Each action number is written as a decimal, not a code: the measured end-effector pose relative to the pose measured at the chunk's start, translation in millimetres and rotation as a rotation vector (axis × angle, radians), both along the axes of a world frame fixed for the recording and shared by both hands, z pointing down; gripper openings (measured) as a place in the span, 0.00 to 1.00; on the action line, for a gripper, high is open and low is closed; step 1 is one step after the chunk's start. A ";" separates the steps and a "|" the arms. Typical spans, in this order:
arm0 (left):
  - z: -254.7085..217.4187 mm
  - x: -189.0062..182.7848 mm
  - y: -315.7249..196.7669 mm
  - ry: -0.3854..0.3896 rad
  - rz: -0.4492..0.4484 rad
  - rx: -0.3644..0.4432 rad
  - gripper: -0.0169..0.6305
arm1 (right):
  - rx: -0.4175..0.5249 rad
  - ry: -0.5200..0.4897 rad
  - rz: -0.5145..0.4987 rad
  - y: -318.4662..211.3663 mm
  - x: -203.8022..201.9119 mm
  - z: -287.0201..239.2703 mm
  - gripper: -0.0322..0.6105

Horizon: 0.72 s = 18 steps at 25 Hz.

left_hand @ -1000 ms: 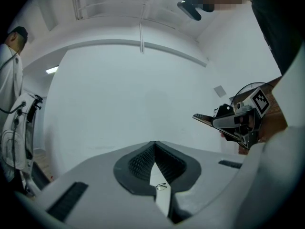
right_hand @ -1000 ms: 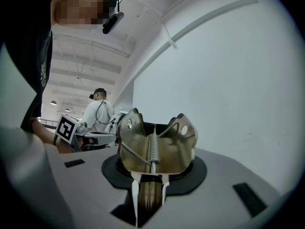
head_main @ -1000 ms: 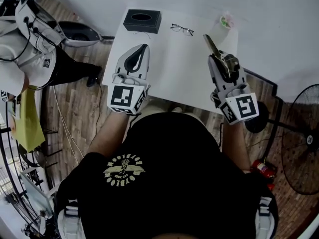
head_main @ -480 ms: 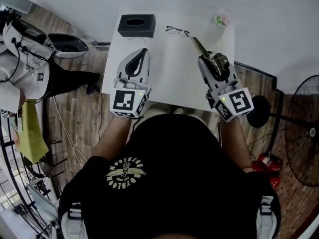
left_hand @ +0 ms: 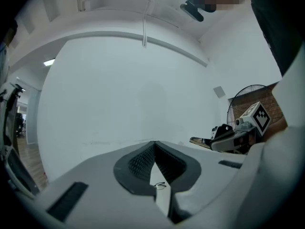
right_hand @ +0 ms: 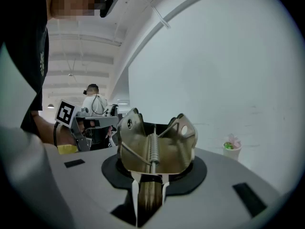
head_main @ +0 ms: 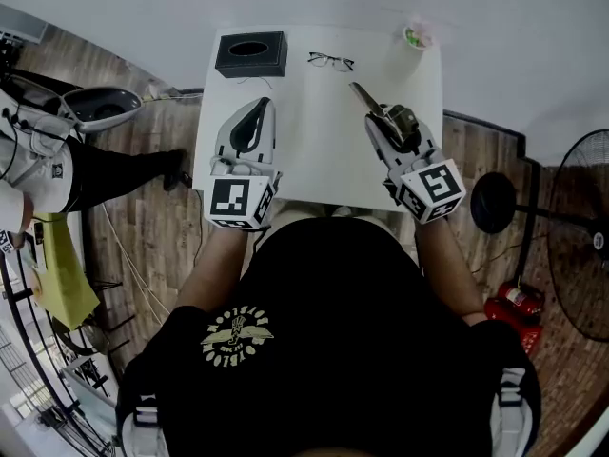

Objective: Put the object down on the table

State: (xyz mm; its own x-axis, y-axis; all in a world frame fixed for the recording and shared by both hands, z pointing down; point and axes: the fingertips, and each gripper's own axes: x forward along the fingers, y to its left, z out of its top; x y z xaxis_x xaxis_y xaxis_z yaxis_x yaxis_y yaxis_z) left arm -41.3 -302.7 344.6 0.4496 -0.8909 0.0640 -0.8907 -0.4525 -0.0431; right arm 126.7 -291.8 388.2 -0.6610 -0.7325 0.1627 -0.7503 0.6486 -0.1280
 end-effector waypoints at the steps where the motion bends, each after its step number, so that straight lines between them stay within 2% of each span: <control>1: 0.2 -0.4 -0.6 -0.002 0.001 0.001 0.04 | -0.012 -0.003 0.002 -1.4 -0.4 5.2 0.21; 6: 3.2 -5.1 -5.3 -0.007 -0.001 -0.006 0.04 | -0.064 -0.023 0.013 -9.7 -1.1 24.8 0.21; 18: 3.6 -10.3 -10.9 -0.018 -0.012 -0.015 0.04 | -0.138 -0.002 0.020 -15.8 2.3 64.7 0.21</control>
